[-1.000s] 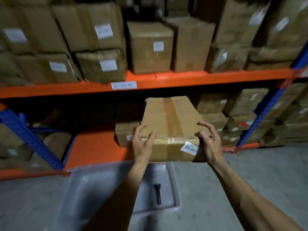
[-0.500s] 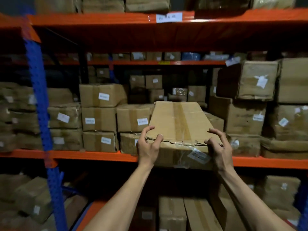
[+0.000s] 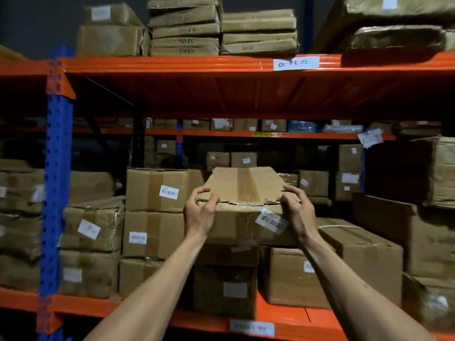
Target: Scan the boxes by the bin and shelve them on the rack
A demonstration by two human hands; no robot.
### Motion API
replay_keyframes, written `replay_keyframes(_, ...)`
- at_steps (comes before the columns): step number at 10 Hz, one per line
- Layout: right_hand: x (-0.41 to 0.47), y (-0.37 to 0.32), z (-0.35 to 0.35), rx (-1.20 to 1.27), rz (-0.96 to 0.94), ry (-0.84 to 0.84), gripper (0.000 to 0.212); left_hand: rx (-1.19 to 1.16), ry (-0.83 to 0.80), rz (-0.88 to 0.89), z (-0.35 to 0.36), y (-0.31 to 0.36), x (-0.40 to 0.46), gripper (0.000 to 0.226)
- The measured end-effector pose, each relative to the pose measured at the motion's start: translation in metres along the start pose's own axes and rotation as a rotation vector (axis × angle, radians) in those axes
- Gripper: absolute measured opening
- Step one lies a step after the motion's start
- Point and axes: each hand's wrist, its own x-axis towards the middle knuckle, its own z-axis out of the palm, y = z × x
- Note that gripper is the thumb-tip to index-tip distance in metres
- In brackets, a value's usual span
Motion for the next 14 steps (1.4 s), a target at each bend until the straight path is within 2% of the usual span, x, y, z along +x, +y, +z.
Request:
replay_keyframes(2,0.074,0.046,0.086,-0.102,0.09,0.005,0.036,0.022,0.029,-0.078,-0.015,-0.059,0.095,0.035)
replay_keyframes(3,0.098,0.064,0.107,-0.128,0.119,0.037,0.053,0.014,0.005,-0.082,-0.01,-0.082,0.131,0.033)
replay_keyframes(4,0.117,0.081,0.119,-0.176,0.124,0.078,0.06,0.068,0.032,-0.026,0.004,-0.104,0.154,0.031)
replay_keyframes(5,0.122,0.103,0.131,-0.261,-0.097,0.202,0.061,0.265,0.075,0.244,0.015,-0.13,0.161,0.042)
replay_keyframes(6,0.114,0.133,0.14,-0.679,-0.597,0.285,0.059,0.658,0.057,0.715,0.012,-0.161,0.165,0.061)
replay_keyframes(7,0.119,0.151,0.137,-0.889,-0.77,0.265,0.059,0.88,-0.004,1.017,0.003,-0.182,0.177,0.067)
replay_keyframes(9,0.131,0.157,0.139,-0.892,-0.694,0.18,0.053,1.027,-0.068,0.996,0.005,-0.19,0.187,0.063)
replay_keyframes(11,0.133,0.152,0.137,-0.873,-0.567,0.105,0.049,1.106,-0.138,0.894,0.008,-0.191,0.189,0.066)
replay_keyframes(13,0.115,0.143,0.13,-1.023,-0.448,-0.007,0.064,1.17,-0.234,0.759,-0.005,-0.174,0.17,0.07)
replay_keyframes(14,0.075,0.151,0.119,-1.11,-0.324,-0.099,0.071,1.098,-0.358,0.722,-0.031,-0.175,0.143,0.073)
